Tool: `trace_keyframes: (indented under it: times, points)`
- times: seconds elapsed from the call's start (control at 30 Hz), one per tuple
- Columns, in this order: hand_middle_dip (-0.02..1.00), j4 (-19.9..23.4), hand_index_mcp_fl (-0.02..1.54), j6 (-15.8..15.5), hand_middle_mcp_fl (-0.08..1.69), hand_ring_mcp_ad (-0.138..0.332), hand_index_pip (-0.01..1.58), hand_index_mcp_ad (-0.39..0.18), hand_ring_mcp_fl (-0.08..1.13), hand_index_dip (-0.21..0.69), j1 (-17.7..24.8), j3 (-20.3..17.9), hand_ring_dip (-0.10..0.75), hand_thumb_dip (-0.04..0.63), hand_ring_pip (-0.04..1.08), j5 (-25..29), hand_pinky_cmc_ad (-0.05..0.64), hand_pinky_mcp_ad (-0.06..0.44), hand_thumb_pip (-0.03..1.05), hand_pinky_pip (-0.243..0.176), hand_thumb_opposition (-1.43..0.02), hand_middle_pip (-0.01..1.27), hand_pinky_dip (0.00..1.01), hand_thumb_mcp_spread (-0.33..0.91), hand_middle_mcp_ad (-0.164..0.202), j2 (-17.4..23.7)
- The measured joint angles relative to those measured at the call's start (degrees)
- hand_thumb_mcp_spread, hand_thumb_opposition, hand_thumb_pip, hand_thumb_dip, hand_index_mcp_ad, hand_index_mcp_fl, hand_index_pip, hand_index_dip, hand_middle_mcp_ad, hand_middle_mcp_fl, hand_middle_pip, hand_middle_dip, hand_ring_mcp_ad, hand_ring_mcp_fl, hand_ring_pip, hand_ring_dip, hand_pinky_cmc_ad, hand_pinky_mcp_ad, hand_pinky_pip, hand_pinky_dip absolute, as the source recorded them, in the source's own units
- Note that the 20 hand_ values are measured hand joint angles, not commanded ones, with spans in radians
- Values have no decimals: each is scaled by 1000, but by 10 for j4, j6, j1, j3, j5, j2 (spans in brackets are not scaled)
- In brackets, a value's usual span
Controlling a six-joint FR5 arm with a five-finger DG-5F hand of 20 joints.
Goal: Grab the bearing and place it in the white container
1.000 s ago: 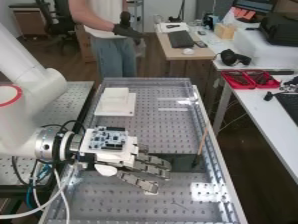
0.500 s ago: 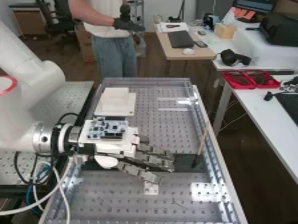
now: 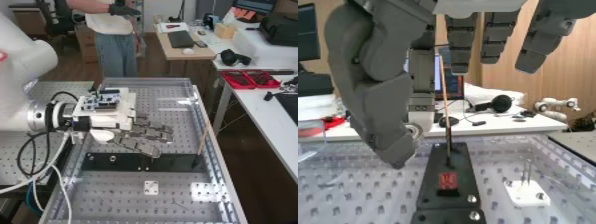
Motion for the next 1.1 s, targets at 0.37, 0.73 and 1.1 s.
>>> trace_keyframes:
  times: [0.37, 0.73, 1.1]
  points:
    - [187, -19, 384, -3, 108, 115, 1374, -113, 16, 211, 90, -64, 75, 290, 105, 79, 346, 274, 497, -26, -951, 138, 180, 506, 72, 107]
    - [188, -53, 384, -6, 126, 113, 1374, -115, 19, 211, 204, -105, 75, 290, 105, 188, 346, 269, 497, -26, -951, 138, 180, 506, 70, 176]
    - [188, -94, 384, 13, 122, 113, 1374, -115, 19, 211, 314, -128, 75, 290, 105, 282, 346, 278, 497, -26, -951, 138, 180, 506, 68, 201]
